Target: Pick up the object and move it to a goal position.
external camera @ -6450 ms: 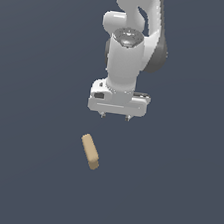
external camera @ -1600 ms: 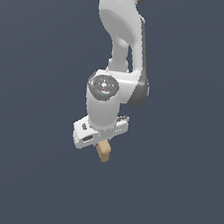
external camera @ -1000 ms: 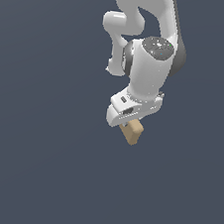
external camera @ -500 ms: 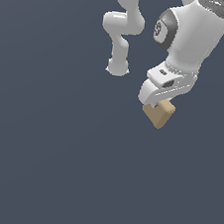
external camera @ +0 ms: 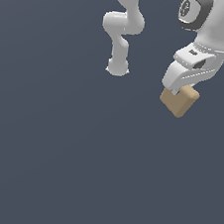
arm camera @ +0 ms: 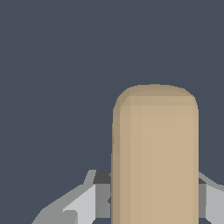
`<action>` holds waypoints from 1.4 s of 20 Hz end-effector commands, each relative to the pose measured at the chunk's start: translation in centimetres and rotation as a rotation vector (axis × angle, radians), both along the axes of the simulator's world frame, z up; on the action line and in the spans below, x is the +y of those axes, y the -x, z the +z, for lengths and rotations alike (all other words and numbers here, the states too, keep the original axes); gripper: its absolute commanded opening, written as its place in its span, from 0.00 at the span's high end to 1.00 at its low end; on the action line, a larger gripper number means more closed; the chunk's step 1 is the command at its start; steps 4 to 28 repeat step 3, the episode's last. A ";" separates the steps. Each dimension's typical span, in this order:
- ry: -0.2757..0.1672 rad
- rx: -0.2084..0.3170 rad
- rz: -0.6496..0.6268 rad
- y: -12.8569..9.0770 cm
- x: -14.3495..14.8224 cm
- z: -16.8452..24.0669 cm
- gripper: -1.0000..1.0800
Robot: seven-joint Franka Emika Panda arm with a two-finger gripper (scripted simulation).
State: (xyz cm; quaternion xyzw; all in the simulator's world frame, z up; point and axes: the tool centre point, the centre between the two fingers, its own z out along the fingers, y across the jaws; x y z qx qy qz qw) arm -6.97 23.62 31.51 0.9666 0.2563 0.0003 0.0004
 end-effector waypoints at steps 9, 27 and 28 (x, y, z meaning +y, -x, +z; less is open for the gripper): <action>0.000 0.001 -0.002 0.2 0.6 0.5 1.00; 0.000 0.001 -0.002 0.2 0.6 0.5 1.00; 0.000 0.001 -0.002 0.2 0.6 0.5 1.00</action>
